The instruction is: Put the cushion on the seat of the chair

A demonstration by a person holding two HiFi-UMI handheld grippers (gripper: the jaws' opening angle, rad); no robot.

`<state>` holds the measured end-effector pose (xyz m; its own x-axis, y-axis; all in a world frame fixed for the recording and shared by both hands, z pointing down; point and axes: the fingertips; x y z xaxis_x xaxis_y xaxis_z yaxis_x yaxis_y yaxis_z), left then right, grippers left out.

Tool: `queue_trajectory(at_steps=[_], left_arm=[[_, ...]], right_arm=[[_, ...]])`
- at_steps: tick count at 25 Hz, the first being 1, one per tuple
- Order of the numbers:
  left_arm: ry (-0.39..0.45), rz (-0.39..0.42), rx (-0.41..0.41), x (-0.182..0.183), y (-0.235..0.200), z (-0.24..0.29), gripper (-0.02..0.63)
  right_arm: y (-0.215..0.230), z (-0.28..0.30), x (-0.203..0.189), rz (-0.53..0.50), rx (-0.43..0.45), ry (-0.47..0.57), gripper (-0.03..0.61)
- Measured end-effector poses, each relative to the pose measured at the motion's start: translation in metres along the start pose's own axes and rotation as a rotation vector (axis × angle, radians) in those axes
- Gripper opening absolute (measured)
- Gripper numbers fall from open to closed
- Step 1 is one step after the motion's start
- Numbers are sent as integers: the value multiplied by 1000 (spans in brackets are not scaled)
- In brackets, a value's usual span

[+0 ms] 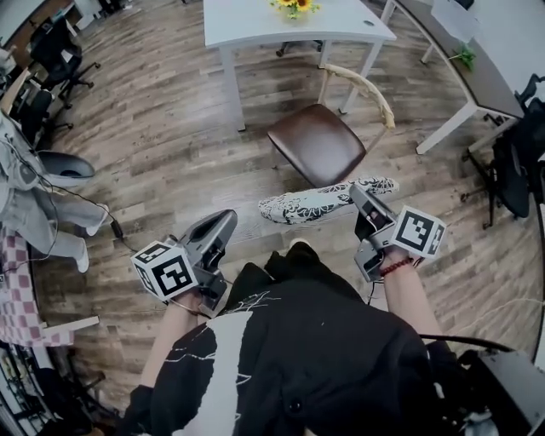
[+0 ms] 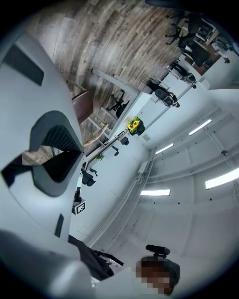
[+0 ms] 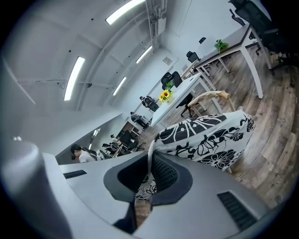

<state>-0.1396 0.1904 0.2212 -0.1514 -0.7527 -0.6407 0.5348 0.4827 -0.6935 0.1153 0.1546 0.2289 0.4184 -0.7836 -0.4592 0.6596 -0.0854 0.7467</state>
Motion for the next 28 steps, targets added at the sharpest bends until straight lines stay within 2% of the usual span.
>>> queue_trajectory(at_steps=[3, 10, 18, 28], left_arm=[[19, -18, 28, 4, -11, -2, 11], [33, -12, 85, 17, -32, -17, 11], [27, -42, 100, 29, -58, -10, 11], [47, -64, 119, 68, -87, 18, 11]], right_arm=[[-2, 13, 8, 3, 34, -4, 29], [-5, 48, 31, -3, 31, -22, 29], [1, 86, 58, -9, 29, -46, 29], [13, 140, 99, -11, 0, -100, 29]])
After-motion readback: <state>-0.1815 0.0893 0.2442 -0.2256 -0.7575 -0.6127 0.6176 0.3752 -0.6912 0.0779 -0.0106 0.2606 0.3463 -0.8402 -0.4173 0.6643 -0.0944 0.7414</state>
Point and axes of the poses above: the fingertips, and each gripper's own axes: z forward along the fingers, y to its right, x out of its top, and after that the axes turned 12 degrees about -y, right-handed
